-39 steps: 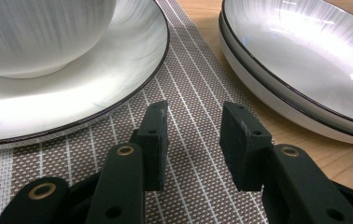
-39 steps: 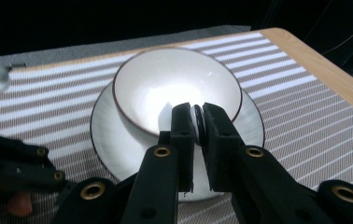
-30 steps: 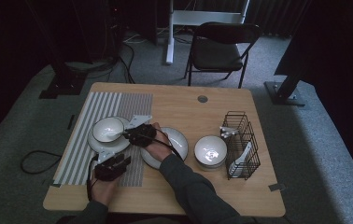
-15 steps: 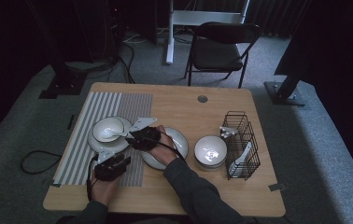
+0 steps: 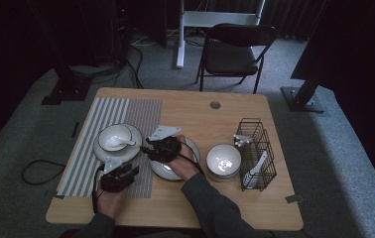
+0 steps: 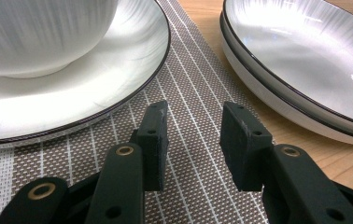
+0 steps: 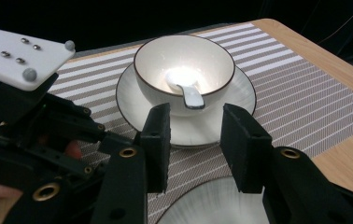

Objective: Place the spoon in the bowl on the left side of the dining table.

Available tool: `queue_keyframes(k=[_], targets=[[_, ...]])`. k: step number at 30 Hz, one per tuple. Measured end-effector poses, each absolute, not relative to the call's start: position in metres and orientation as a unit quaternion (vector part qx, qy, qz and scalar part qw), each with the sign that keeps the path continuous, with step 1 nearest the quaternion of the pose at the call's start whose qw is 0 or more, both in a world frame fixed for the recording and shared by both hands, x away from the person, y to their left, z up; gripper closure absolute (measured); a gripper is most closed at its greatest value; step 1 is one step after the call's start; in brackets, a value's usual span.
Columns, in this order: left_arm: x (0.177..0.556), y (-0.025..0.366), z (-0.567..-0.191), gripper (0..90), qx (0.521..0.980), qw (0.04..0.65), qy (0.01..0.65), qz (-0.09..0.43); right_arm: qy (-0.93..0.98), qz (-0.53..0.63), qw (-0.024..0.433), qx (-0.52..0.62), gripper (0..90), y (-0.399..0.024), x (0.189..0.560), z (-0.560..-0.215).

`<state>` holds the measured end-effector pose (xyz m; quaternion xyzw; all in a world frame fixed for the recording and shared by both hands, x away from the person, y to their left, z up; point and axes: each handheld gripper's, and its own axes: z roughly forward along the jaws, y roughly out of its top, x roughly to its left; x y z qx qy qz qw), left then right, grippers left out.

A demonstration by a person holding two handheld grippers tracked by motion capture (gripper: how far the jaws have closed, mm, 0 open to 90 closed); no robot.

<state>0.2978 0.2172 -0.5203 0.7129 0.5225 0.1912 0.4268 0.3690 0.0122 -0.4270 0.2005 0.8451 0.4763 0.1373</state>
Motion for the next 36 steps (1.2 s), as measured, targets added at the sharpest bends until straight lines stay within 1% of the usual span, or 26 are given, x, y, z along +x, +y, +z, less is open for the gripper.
queue_keyframes(k=[21, 36], targets=[[0.298, 0.217, -0.52, 62.6, 0.712, 0.427, 0.523, 0.19, 0.845, 0.466, 0.137, 0.226, 58.6, -0.02, 0.361, -0.435], [0.298, 0.217, -0.52, 62.5, 0.712, 0.427, 0.523, 0.191, 0.84, 0.469, 0.137, 0.236, 57.8, -0.033, 0.356, -0.44]])
